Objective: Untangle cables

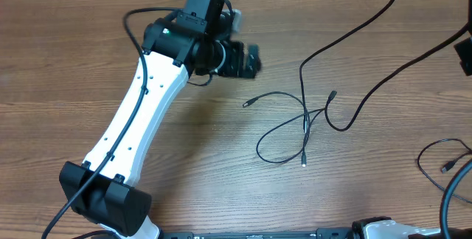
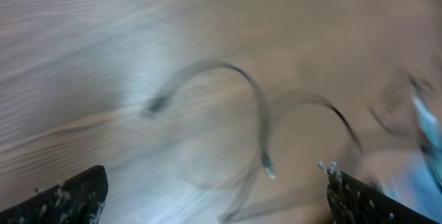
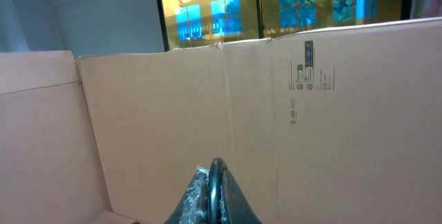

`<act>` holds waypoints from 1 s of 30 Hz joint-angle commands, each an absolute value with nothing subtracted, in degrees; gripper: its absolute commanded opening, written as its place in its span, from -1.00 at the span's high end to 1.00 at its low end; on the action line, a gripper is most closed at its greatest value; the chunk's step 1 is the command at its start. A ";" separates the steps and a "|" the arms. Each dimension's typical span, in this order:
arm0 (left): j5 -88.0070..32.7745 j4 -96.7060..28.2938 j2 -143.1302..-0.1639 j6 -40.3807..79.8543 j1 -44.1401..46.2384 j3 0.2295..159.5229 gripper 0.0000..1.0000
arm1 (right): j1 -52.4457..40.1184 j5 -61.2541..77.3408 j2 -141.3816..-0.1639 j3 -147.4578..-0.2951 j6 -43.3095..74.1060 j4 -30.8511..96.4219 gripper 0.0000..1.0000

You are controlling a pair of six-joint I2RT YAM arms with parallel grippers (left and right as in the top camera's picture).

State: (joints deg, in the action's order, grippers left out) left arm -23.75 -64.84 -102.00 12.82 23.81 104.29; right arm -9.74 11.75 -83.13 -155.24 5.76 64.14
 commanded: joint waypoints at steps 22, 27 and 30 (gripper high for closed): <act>-39.46 -37.10 -100.97 5.39 28.05 105.14 -0.99 | -9.61 21.80 -83.02 -155.65 8.99 64.12 0.92; -30.87 -36.25 -100.99 5.19 30.20 105.14 -0.99 | -9.61 21.93 -83.02 -155.65 8.99 63.88 0.93; -16.71 -38.37 -100.99 7.03 30.59 105.14 -0.99 | -9.61 21.69 -83.02 -155.65 8.99 63.22 0.93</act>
